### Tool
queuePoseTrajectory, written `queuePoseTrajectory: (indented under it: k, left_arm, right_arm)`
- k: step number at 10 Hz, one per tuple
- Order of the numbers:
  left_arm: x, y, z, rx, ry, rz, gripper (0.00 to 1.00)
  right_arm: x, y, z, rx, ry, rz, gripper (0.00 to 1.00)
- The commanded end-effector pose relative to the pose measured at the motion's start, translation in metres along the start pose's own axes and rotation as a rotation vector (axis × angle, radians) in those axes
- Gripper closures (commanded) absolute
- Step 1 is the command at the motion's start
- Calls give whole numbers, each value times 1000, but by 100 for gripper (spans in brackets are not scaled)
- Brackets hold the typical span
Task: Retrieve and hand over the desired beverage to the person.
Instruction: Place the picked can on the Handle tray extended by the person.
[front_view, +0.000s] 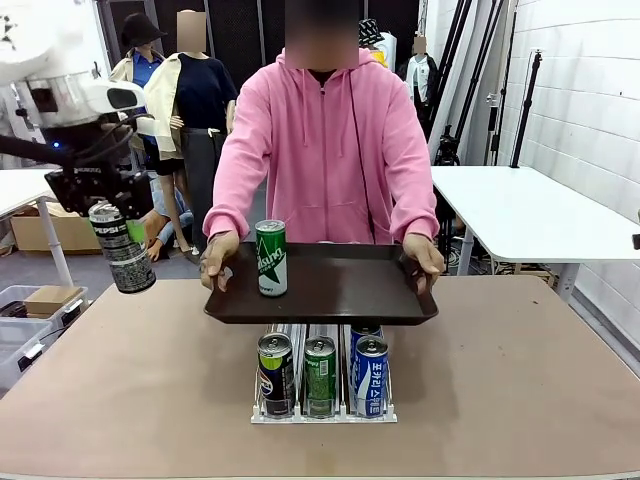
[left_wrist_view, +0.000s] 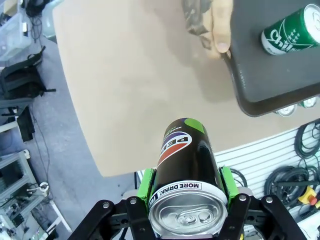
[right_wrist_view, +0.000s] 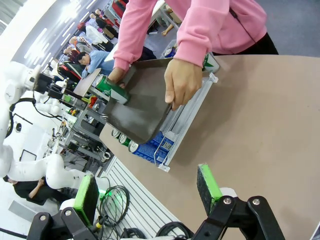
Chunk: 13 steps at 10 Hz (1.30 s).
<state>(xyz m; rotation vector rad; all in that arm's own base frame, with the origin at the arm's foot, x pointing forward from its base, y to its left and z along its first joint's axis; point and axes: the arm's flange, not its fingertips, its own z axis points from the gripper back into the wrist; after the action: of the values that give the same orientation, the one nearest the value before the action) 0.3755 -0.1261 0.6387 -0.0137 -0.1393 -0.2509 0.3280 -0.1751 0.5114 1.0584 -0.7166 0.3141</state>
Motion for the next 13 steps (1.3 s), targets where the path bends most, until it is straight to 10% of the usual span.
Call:
queuePoseTrajectory:
  k: [1, 13]
  left_arm:
    - [15, -24, 24, -9, 42, -19, 100]
    - [60, -167, 45, -89, 69, -351, 100]
  right_arm:
    - [2, 0, -1, 21, -24, 7, 0]
    - [2, 0, -1, 21, -24, 7, 0]
